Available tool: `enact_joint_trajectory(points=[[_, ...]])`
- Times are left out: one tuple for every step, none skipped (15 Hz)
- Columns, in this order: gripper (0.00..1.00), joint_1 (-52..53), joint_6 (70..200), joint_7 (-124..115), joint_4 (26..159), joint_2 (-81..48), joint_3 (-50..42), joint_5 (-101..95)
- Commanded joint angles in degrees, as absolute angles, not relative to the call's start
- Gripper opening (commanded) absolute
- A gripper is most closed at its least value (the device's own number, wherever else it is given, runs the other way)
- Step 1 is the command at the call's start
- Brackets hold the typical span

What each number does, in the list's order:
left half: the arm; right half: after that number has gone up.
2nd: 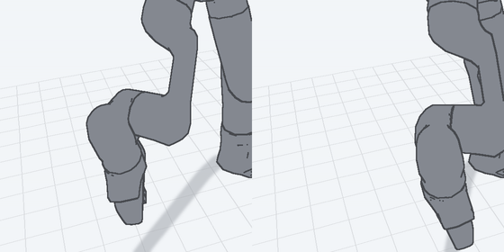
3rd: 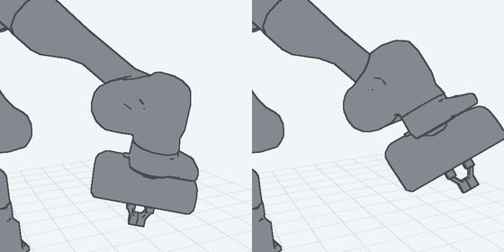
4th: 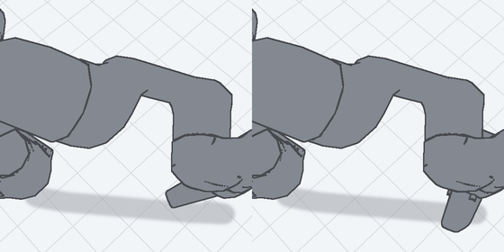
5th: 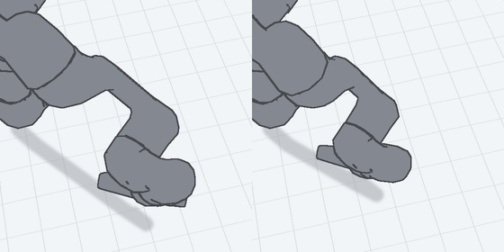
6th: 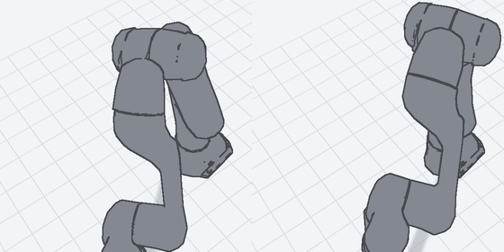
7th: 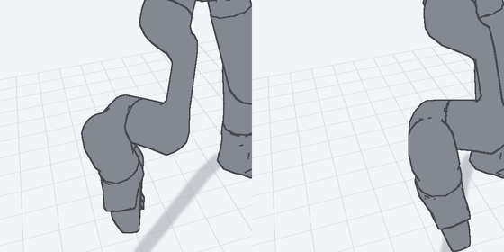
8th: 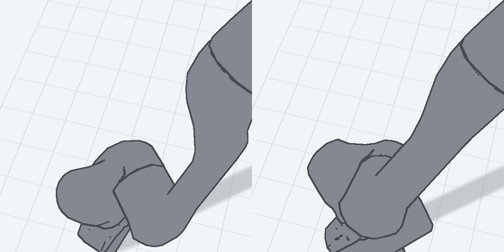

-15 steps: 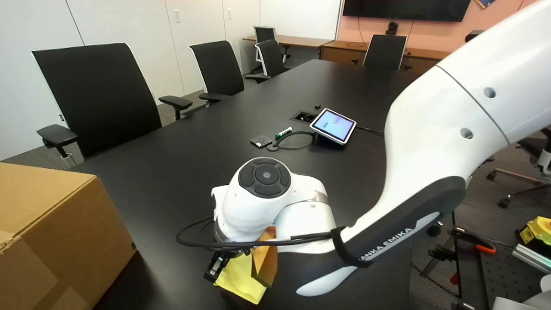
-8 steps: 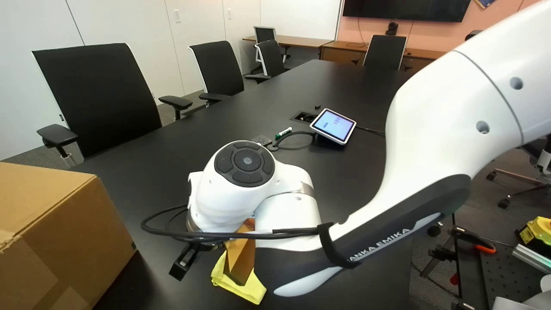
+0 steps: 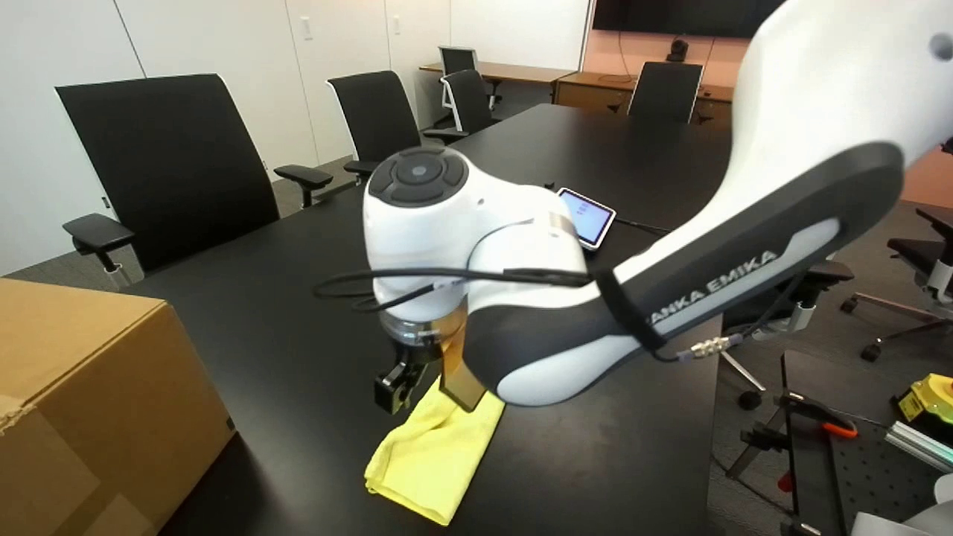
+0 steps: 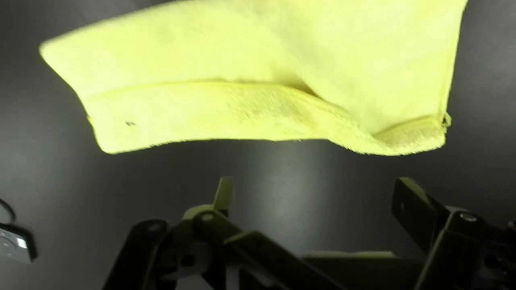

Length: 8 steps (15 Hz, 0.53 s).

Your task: Fold the towel once on the table

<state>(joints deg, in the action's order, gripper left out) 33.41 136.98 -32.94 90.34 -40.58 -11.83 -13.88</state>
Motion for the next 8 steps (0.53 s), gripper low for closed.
enact_joint_trajectory(points=[[1.0, 30.16, 128.55, -35.66, 103.31, -27.01, -8.64, -13.16], [1.0, 28.71, 126.91, -36.0, 106.01, -24.04, -7.46, -12.91], [1.0, 27.13, 125.28, -36.22, 108.42, -21.02, -6.1, -12.31], [1.0, 25.76, 125.04, -37.17, 111.58, -18.05, -4.99, -11.78], [1.0, 24.29, 124.58, -37.9, 114.49, -14.94, -3.88, -10.65], [1.0, 22.9, 124.38, -38.4, 117.43, -11.95, -2.92, -9.79], [1.0, 21.27, 124.37, -38.73, 120.25, -8.91, -1.91, -8.27], [1.0, 19.89, 124.79, -39.35, 123.48, -5.83, -1.13, -7.2]])
